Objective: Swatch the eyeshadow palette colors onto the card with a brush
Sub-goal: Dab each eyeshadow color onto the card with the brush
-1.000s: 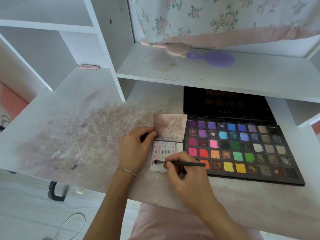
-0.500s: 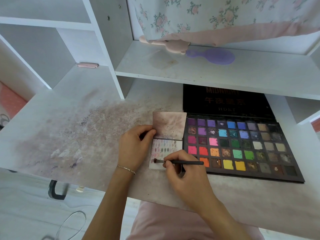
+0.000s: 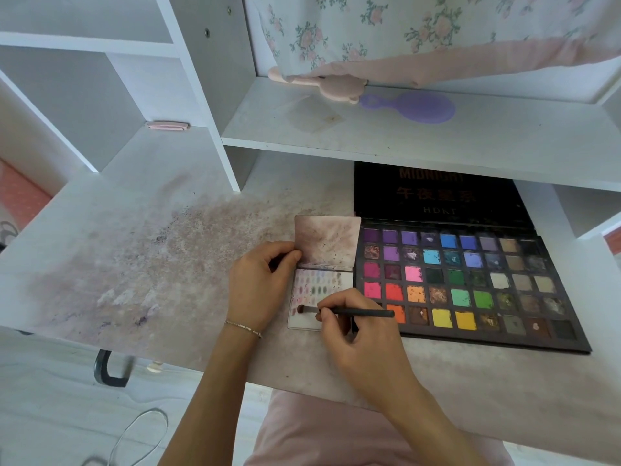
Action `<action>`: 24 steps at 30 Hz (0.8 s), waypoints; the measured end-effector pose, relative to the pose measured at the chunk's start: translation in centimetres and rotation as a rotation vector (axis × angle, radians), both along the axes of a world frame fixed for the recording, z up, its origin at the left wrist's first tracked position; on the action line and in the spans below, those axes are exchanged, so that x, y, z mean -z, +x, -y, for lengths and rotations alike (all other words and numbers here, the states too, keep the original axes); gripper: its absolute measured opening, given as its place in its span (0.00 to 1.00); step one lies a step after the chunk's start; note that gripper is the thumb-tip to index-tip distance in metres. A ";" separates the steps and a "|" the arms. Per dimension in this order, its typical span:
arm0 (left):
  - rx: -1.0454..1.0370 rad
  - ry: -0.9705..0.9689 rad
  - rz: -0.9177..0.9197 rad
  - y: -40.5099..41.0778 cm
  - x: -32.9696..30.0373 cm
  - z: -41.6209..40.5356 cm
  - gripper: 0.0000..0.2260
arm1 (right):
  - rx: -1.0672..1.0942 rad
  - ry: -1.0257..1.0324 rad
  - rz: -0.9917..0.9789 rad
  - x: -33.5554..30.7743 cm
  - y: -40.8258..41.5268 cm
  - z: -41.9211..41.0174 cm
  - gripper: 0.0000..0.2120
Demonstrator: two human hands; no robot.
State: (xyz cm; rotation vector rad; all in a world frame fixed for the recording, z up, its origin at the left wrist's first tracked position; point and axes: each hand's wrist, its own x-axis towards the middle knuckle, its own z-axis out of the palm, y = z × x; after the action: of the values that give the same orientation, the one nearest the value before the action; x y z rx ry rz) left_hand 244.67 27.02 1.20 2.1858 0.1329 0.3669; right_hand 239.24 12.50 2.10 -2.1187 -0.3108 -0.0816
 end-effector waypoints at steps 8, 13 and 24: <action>0.004 0.002 -0.002 0.0 0.1 -0.1 0.05 | -0.005 0.006 -0.010 0.0 0.0 0.0 0.04; 0.011 0.007 0.003 0.1 0.1 -0.1 0.05 | -0.007 0.001 -0.004 0.1 0.0 0.0 0.04; 0.006 -0.005 0.004 0.0 0.1 0.0 0.05 | -0.032 0.037 0.003 0.3 0.0 0.1 0.03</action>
State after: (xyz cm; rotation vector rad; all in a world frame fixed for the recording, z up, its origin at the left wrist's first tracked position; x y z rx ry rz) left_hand 244.72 27.07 1.09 2.1805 0.1254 0.3671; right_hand 239.23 12.35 1.80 -2.0762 -0.3426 -0.0716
